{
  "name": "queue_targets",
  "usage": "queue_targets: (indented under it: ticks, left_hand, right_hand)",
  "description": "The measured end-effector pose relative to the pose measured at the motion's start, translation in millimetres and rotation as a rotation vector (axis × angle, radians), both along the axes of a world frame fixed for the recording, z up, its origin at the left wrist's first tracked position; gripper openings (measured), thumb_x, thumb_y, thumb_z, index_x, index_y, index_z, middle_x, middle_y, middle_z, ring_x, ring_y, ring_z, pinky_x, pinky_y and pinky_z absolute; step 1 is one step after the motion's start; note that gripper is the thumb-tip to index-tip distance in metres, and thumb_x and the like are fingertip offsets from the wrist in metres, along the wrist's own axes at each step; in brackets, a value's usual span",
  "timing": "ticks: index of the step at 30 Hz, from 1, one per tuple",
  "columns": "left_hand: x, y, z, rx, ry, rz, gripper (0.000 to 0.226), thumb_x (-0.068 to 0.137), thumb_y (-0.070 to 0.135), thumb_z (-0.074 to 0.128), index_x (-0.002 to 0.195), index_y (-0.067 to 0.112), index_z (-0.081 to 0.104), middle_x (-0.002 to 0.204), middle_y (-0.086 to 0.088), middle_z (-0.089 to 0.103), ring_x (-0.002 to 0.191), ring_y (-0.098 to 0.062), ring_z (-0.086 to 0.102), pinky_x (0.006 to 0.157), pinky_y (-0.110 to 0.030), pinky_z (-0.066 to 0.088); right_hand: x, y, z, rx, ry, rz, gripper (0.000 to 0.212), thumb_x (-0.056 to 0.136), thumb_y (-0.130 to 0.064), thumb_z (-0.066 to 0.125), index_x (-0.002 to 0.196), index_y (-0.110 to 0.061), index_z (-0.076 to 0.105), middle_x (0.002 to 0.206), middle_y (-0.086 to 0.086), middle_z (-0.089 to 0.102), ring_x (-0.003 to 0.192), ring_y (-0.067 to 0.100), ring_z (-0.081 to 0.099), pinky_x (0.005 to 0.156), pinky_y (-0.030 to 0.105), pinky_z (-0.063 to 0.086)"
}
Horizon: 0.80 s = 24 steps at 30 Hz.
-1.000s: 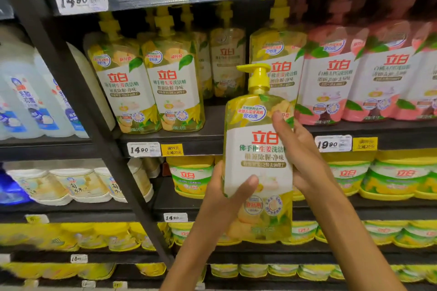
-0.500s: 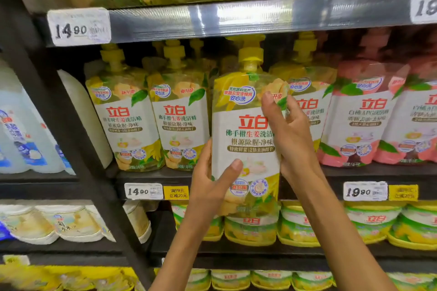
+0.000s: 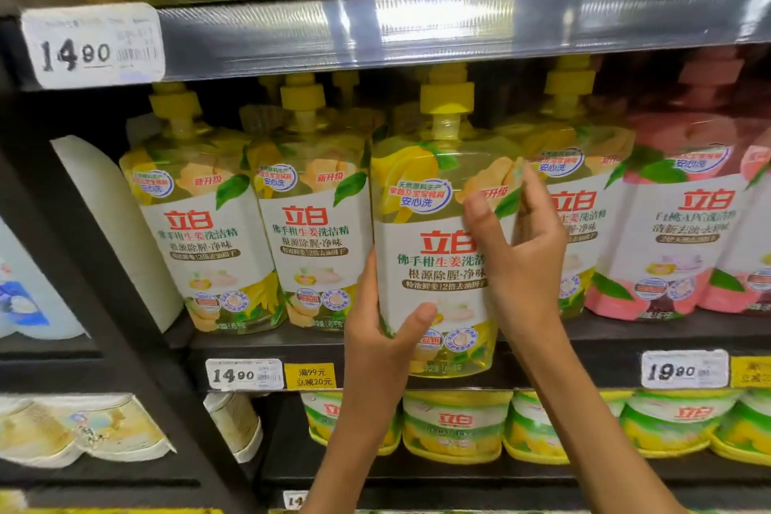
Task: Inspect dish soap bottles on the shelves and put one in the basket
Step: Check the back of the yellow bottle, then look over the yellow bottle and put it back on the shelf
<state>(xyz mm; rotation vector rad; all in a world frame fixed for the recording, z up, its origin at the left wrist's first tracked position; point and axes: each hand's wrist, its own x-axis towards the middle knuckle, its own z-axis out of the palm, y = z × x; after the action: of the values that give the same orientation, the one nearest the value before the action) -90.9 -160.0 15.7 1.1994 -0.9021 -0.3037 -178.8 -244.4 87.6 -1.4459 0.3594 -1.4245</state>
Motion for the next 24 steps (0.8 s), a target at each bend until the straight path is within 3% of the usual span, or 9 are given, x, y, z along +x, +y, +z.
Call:
queue_targets:
  ticks: [4,6,8,10,12,15,17,19,24]
  left_hand:
    - [-9.9,1.6,3.2,0.103,-0.055,0.114,0.092,0.068,0.057,0.066,0.146,0.022,0.033,0.13,0.002,0.059,0.112,0.0,0.058,0.078,-0.008,0.048]
    - [-9.4,4.9,9.3,0.197,-0.156,0.202,0.093,0.07,0.067,0.062,0.147,0.025,0.033,0.135,0.006,0.054,0.117,0.0,0.052,0.083,-0.006,0.045]
    - [-8.6,8.6,13.5,0.292,-0.294,0.308,0.095,0.063,0.073,0.052,0.145,0.025,0.038,0.133,0.009,0.05,0.119,-0.004,0.046,0.09,-0.011,0.041]
    - [-11.7,10.8,15.5,0.331,-0.359,0.412,0.098,0.059,0.074,0.047,0.144,0.025,0.04,0.121,0.006,0.042,0.108,-0.006,0.043,0.091,-0.012,0.041]
    - [-15.4,9.6,16.5,0.331,-0.36,0.453,0.099,0.059,0.073,0.046,0.145,0.026,0.037,0.111,0.004,0.037,0.1,-0.009,0.043,0.087,-0.01,0.042]
    - [-17.1,2.4,13.0,0.3,-0.358,0.483,0.092,0.066,0.071,0.048,0.145,0.026,0.035,0.109,0.005,0.038,0.105,-0.018,0.051,0.082,-0.022,0.047]
    - [-16.8,-2.7,11.5,0.242,-0.374,0.531,0.085,0.072,0.066,0.048,0.143,0.021,0.037,0.111,0.002,0.041,0.104,-0.023,0.053,0.079,-0.017,0.044]
    - [-15.7,-8.9,11.1,0.206,-0.46,0.609,0.079,0.079,0.056,0.047,0.141,0.008,0.04,0.112,-0.008,0.048,0.103,-0.023,0.052,0.085,-0.023,0.044]
    - [-16.6,-24.1,0.1,0.271,-0.79,0.825,0.078,0.076,0.027,0.068,0.14,0.001,0.032,0.113,-0.026,0.056,0.094,-0.025,0.041,0.077,-0.04,0.05]
  right_hand:
    - [7.0,-5.4,-7.4,-0.122,-0.086,-0.08,0.06,0.078,-0.054,0.07,0.132,-0.041,0.045,0.137,-0.002,0.056,0.13,0.013,0.05,0.107,0.033,0.044]
    - [9.4,-8.2,-8.6,-0.182,-0.079,-0.125,0.058,0.083,-0.058,0.064,0.134,-0.043,0.042,0.138,-0.019,0.052,0.133,0.004,0.045,0.106,0.021,0.041]
    - [11.4,-10.9,-12.5,-0.242,-0.052,-0.178,0.059,0.087,-0.057,0.059,0.139,-0.04,0.037,0.14,-0.027,0.045,0.136,0.002,0.04,0.108,0.021,0.038]
    - [10.7,-12.5,-16.4,-0.318,-0.021,-0.287,0.061,0.09,-0.056,0.055,0.142,-0.031,0.036,0.142,-0.018,0.041,0.139,0.009,0.038,0.111,0.029,0.036]
    - [7.9,-14.4,-16.2,-0.384,0.019,-0.41,0.062,0.09,-0.058,0.053,0.141,-0.025,0.038,0.135,-0.013,0.037,0.134,0.009,0.037,0.111,0.026,0.035]
    - [2.0,-15.8,-10.5,-0.367,0.092,-0.41,0.065,0.085,-0.058,0.058,0.139,-0.029,0.038,0.129,-0.017,0.035,0.128,0.001,0.037,0.108,0.021,0.036]
    - [-2.2,-16.8,-8.1,-0.392,0.169,-0.382,0.067,0.083,-0.052,0.062,0.14,-0.029,0.036,0.129,-0.023,0.035,0.129,0.011,0.04,0.107,0.029,0.038]
    - [-7.2,-17.5,-6.4,-0.444,0.245,-0.374,0.072,0.083,-0.046,0.067,0.144,-0.024,0.034,0.131,-0.026,0.035,0.129,0.015,0.04,0.106,0.027,0.037]
    - [-16.7,-20.3,-4.9,-0.571,0.484,-0.441,0.071,0.089,-0.032,0.063,0.149,-0.009,0.031,0.15,0.008,0.04,0.135,0.014,0.03,0.113,0.028,0.023]
